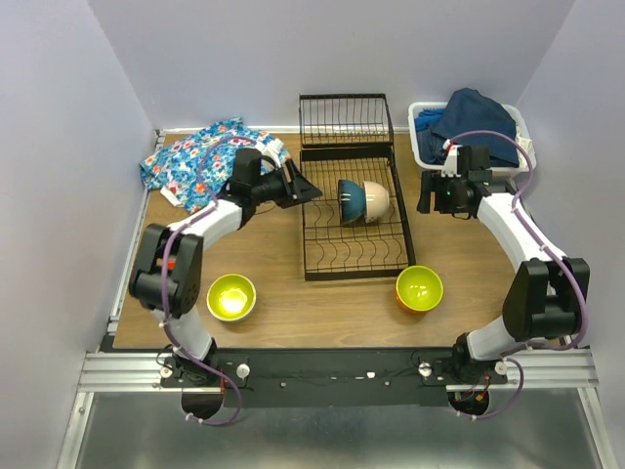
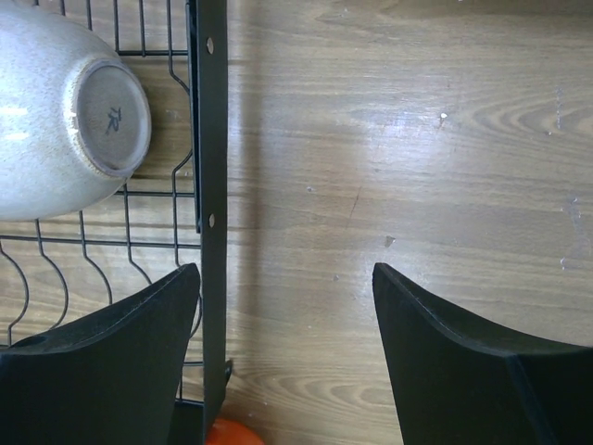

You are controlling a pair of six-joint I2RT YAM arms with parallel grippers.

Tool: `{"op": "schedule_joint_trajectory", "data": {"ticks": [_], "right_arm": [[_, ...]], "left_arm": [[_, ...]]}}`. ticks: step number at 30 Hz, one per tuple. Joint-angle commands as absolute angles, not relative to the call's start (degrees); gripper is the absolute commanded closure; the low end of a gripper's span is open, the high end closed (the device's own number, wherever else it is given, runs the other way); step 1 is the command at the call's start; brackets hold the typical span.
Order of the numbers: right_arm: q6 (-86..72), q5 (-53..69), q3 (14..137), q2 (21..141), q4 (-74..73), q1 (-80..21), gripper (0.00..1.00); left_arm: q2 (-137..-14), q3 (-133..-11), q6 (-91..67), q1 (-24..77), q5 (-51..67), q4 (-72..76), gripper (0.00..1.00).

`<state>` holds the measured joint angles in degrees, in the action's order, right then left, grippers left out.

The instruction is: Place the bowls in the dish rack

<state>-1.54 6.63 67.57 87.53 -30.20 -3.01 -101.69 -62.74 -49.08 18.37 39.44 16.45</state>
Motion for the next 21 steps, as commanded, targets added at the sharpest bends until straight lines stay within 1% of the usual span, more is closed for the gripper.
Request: {"op": "schedule_joint_trajectory", "data": {"ticks": [1,2,4,5,7,8,9,12,14,17,19,21], "right_arm": [[-2.37,8.17,66.18,84.99,-29.88,-3.25,0.17],[-2.37,8.17,65.92,84.64,-29.71,-3.25,0.17],[-1.94,8.17,65.74,84.38,-29.36,-3.25,0.17],[-1.76,8.26,65.57,84.2,-29.09,-3.34,0.17],[-1.15,8.52,65.83,84.29,-28.92,-3.25,0.17],[-0.97,8.7,66.18,84.46,-28.83,-3.25,0.17],[-0.79,8.79,66.62,84.81,-28.83,-3.34,0.17],[-0.62,9.66,67.5,86.04,-28.92,-3.25,0.17],[-0.62,10.46,68.38,86.48,-28.83,-3.34,0.17],[-0.53,11.25,69.25,87.1,-29.09,-3.25,0.17],[-0.61,11.86,69.69,87.1,-29.09,-3.25,0.17],[1.14,12.13,70.05,86.92,-29.09,-3.25,0.17]], "left_arm": [[-87.56,-62.84,-21.55,14.51,35.07,-9.89,0.39],[-85.19,-62.75,-16.31,14.33,33.94,-17.41,0.39],[-78.25,-61.88,-4.45,13.8,32.87,-24.05,0.39],[-75.96,-60.31,6.48,13.71,32.7,-30.26,0.39],[-69.19,-58.54,14.72,13.45,32.69,-35.83,0.39],[-67.17,-57.14,23.47,13.45,33.3,-42.12,0.39],[-63.32,-56.35,26.25,13.53,33.22,-44.62,0.39],[-57.68,-53.62,35.03,13.54,30.77,-52.71,0.39],[-55.47,-51.69,38.57,13.54,25.77,-57.19,0.4],[-50.72,-48.79,44.36,12.49,17.09,-60.19,0.4],[-48.17,-48.08,48.93,11.26,13.55,-61.95,0.4],[-47.11,-47.9,50.7,6.96,10.11,-64.41,0.4]]}}
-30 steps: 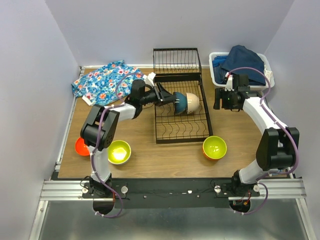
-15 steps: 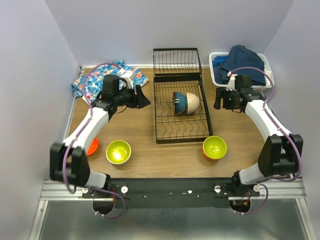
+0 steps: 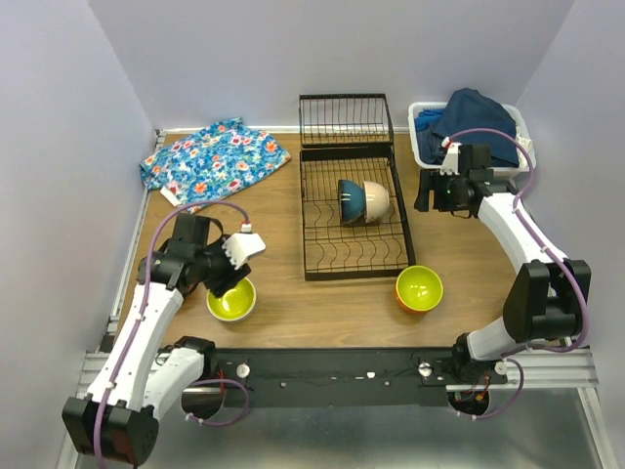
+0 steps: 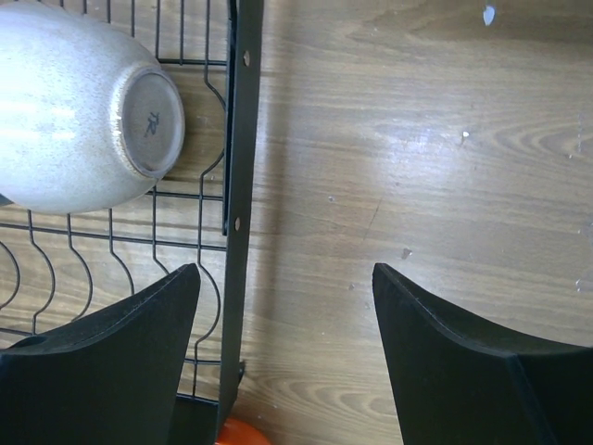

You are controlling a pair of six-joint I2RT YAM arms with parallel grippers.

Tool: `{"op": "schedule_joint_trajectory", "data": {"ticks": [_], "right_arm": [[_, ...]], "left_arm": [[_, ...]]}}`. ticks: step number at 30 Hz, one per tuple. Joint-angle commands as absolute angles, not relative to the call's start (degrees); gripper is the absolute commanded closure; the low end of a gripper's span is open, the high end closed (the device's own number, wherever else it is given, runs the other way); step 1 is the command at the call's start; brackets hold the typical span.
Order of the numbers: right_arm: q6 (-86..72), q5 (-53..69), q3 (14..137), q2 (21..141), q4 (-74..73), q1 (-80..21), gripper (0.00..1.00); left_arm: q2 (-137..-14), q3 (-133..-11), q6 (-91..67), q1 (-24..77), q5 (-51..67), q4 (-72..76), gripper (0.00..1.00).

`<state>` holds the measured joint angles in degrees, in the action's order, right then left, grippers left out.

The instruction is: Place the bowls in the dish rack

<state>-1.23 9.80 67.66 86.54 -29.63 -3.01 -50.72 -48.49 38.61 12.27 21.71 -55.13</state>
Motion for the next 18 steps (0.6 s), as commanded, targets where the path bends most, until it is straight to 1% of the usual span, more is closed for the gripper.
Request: {"op": "schedule_joint_trajectory", "data": {"ticks": [1,6,8,11,15,18], "right_arm": [[1.06,12.48,70.14,86.84,-29.09,-3.34,0.17],[0.18,13.62,69.09,86.05,-27.25,-3.34,0.17],[-2.11,14.5,68.56,85.87,-26.9,-3.25,0.17],[-2.11,14.85,68.29,85.78,-26.98,-3.25,0.17],[-1.93,14.33,67.76,85.17,-26.63,-3.25,0.17],[-1.85,14.15,67.59,84.46,-26.72,-3.25,0.17]], "left_arm": [[-47.2,-47.99,51.76,4.94,9.67,-65.47,0.41],[-50.0,-48.95,55.37,-9.1,7.12,-66.1,0.43],[-51.76,-49.74,56.59,-11.68,7.38,-66.18,0.44],[-54.4,-49.49,56.87,-13.97,6.42,-64.35,0.44],[-57.56,-48.25,55.29,-14.5,5.71,-62.41,0.45],[-58.44,-47.81,53.97,-14.5,7.29,-60.21,0.45]]}}
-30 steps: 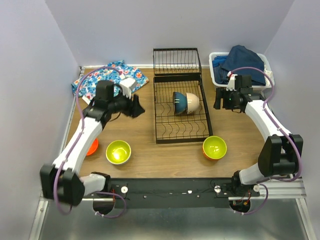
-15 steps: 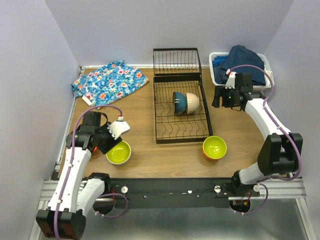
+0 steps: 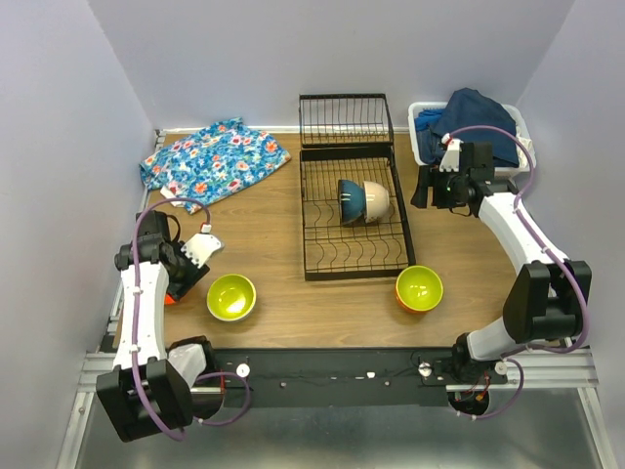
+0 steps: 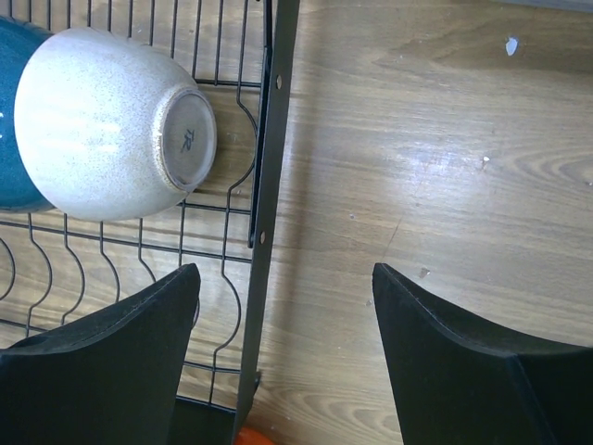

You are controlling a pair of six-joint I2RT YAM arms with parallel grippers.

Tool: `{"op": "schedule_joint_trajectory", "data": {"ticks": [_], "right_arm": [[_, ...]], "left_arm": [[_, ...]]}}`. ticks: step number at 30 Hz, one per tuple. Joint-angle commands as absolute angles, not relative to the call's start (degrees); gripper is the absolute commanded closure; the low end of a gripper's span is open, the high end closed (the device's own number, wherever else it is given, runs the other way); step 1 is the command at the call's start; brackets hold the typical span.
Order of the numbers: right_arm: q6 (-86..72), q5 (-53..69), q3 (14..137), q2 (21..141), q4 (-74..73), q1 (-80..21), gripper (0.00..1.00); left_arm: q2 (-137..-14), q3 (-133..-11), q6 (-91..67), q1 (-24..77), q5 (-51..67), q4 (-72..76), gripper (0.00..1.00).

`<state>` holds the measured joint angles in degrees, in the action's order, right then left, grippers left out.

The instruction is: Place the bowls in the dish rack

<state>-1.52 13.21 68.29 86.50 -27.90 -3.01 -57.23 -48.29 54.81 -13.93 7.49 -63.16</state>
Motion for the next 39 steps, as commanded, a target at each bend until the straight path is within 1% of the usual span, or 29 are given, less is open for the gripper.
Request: {"op": "schedule_joint_trajectory", "data": {"ticks": [1,4,5,7,9,12,13,14,16,17,19,20,22,23,25,27,29,32,34,36,37,39], "right_arm": [[-1.5,13.98,67.67,84.11,-26.89,-3.25,0.17],[2.71,13.01,69.95,83.41,-31.0,-3.25,0.17],[6.29,13.27,71.0,83.15,-36.07,-3.25,0.17],[10.7,13.27,72.5,82.01,-40.41,-3.25,0.17],[15.89,12.83,73.56,82.26,-48.23,-3.17,0.17],[18.98,11.86,72.69,80.7,-52.64,-2.03,0.18],[18.9,12.56,72.34,80.25,-52.99,-0.46,0.19],[18.11,13.7,72.33,79.9,-53.0,-0.27,0.19],[16.27,14.5,72.51,79.8,-52.74,3.41,0.19],[14.69,15.72,72.94,79.8,-52.47,4.3,0.19],[14.06,16.61,73.47,79.81,-52.38,6.23,0.19],[13.8,16.35,74.0,79.63,-52.56,6.76,0.19],[13.45,15.39,74.44,79.37,-52.56,8.16,0.19],[13.19,14.16,74.62,79.19,-52.73,8.78,0.19],[12.4,13.1,74.97,78.93,-52.56,11.06,0.19],[10.73,14.06,75.67,79.54,-53.0,13.35,0.19],[8.89,17.03,76.46,80.33,-54.13,17.11,0.19],[8.96,17.84,77.6,81.47,-55.02,19.42,0.19],[10.36,16.7,78.39,81.82,-55.46,19.6,0.19],[12.82,12.41,78.75,82.18,-57.21,19.77,0.19],[13.79,11.35,79.1,82.87,-58.26,20.3,0.2],[16.34,8.1,79.54,83.76,-62.48,22.32,0.21]], "left_arm": [[-58.62,-48.16,53.01,-14.5,7.56,-59.68,0.45],[-60.02,-52.72,51.25,-14.33,10.01,-59.33,0.45],[-60.55,-54.65,49.5,-14.24,11.32,-60.02,0.45],[-61.96,-61.06,47.64,-13.01,14.4,-60.2,0.45],[-62.84,-67.02,46.85,-10.65,18.08,-61.69,0.45],[-63.11,-71.79,46.06,-1.08,21.17,-61.26,0.44],[-62.93,-72.5,46.23,5.64,23.1,-61.09,0.43],[-63.02,-72.86,45.8,9.11,23.55,-59.52,0.43],[-63.28,-73.21,44.39,15.61,25.82,-57.84,0.41],[-63.54,-73.04,44.3,20.86,26.36,-57.05,0.4],[-65.2,-73.04,43.25,26.34,26.28,-55.11,0.39],[-66.08,-73.3,42.63,30.63,26.45,-54.41,0.39],[-68.8,-73.65,41.93,34.17,26.54,-51.52,0.38],[-69.69,-73.48,40.71,36.36,24.28,-47.5,0.38],[-72.93,-72.78,41.39,42.69,23.21,-44.4,0.39],[-75.48,-72.51,42.44,47.95,21.54,-38.88,0.39],[-80.23,-73.47,43.94,50.79,21.88,-36.49,0.41],[-88.48,-78.73,46.14,54.92,23.11,-35.16,0.41],[-95.05,-84.44,45.79,56.16,23.64,-35.33,0.42],[-99.38,-90.75,45.0,56.6,23.03,-36.73,0.43],[-103.06,-92.62,44.22,56.78,22.24,-37.09,0.45],[-105.37,-96.05,43.42,56.87,21.89,-37.27,0.46]]}}
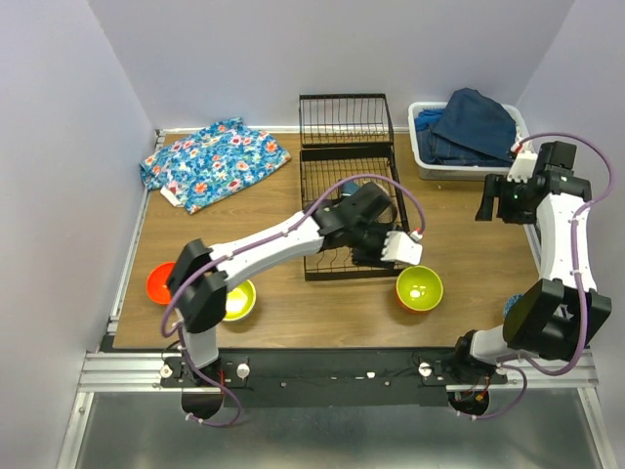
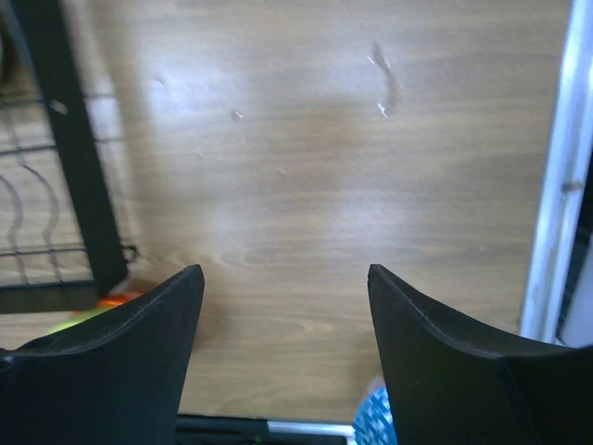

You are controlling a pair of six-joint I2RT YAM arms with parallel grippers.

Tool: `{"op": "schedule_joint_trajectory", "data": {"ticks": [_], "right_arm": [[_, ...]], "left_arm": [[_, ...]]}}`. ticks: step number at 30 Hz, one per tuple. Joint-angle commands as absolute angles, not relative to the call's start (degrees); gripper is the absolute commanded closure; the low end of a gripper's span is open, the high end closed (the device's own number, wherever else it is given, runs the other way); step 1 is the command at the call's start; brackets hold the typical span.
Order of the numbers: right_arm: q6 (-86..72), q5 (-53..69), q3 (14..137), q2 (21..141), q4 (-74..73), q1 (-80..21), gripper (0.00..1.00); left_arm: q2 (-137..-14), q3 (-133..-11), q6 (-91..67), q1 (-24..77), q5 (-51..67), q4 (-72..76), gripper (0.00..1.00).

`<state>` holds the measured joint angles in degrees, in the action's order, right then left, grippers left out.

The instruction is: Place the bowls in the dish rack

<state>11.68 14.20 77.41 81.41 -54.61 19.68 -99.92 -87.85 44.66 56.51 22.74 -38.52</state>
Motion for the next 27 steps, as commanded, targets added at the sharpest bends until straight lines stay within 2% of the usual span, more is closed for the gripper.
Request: {"op": "schedule_joint_trajectory", "data": {"ticks": [1,5,11,20,27], "right_arm": [[17.13,6.69,79.11,84.54,-63.71,22.85,0.22],[23.18,2.38,77.0,85.6,-71.43,26.09,0.28],[28.73,2.29,72.43,85.87,-77.51,26.98,0.3],[29.97,1.41,59.87,82.71,-75.24,26.98,0.31],[28.48,-3.07,59.15,81.21,-74.09,26.98,0.34]], "left_arm": [[-106.08,-96.24,42.63,56.87,21.45,-36.57,0.46],[-105.65,-95.54,41.4,56.78,17.85,-33.4,0.46],[-102.75,-92.9,39.82,56.08,14.59,-32.61,0.45],[-100.72,-92.2,35.95,51.86,12.31,-32.7,0.45],[-100.72,-91.93,35.33,50.98,12.22,-32.08,0.45]]}}
